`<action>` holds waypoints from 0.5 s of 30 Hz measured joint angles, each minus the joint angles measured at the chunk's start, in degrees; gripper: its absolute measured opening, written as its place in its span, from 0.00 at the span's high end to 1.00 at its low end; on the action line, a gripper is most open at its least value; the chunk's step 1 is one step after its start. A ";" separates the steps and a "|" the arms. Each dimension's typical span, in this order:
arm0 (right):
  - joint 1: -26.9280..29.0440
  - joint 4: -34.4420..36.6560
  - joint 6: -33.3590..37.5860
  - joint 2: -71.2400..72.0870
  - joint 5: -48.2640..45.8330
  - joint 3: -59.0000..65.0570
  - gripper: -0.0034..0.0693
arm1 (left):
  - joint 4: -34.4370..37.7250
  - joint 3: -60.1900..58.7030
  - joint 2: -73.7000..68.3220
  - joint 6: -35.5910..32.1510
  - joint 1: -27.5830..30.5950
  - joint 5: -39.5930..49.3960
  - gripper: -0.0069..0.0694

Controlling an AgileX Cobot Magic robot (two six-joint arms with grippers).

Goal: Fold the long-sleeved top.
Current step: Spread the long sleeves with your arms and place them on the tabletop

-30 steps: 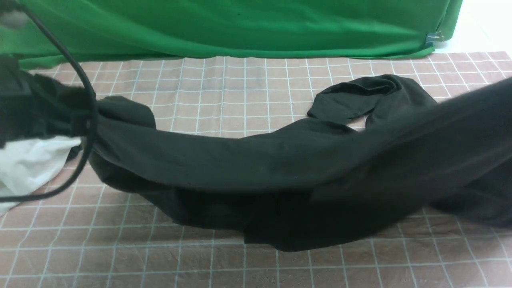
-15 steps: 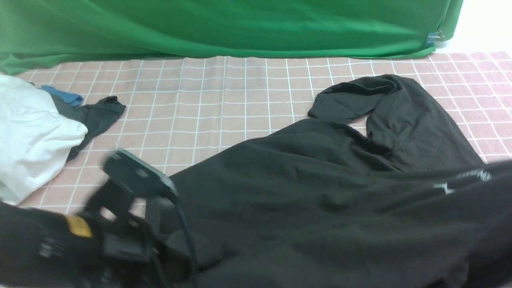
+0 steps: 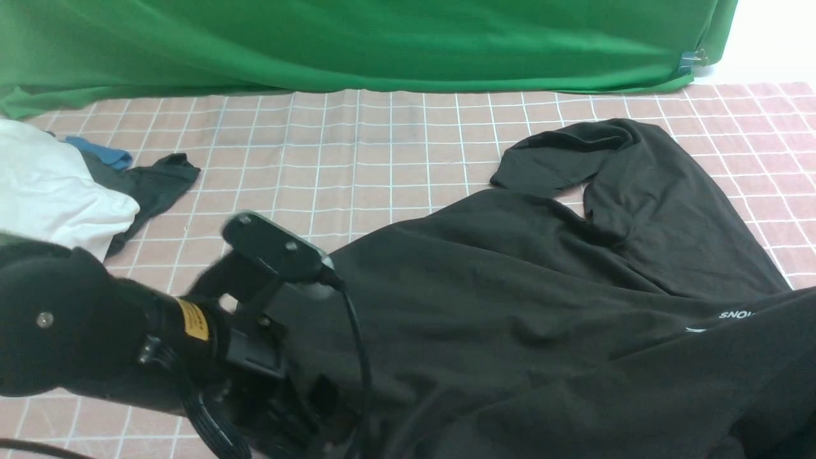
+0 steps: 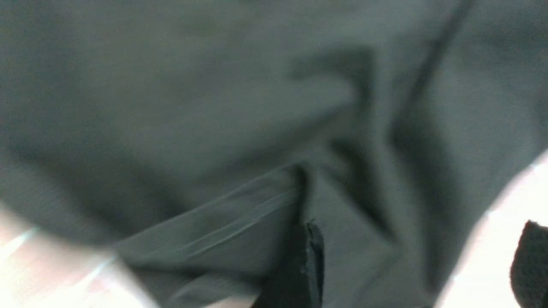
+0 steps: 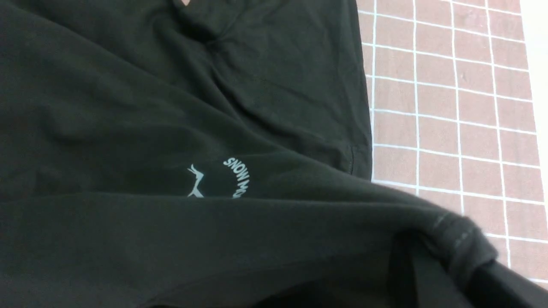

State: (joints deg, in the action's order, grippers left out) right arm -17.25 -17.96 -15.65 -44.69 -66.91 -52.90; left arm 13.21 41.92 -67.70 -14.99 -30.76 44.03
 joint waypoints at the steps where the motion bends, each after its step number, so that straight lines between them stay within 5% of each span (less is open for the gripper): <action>1: 0.00 0.00 0.00 0.00 0.00 0.00 0.88 | -2.73 -0.07 0.00 0.08 0.00 0.59 0.12; 8: 0.00 0.47 0.00 0.00 1.79 0.07 0.88 | -2.37 -2.02 -1.77 -15.05 0.00 -0.16 0.22; 15: -0.04 2.12 2.01 0.00 2.83 0.07 0.88 | -1.93 -2.02 -8.66 -19.09 0.00 -6.38 0.23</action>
State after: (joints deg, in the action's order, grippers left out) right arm -17.29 -15.84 -13.64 -44.69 -64.08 -52.83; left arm 11.27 39.90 -76.36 -34.08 -30.76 37.65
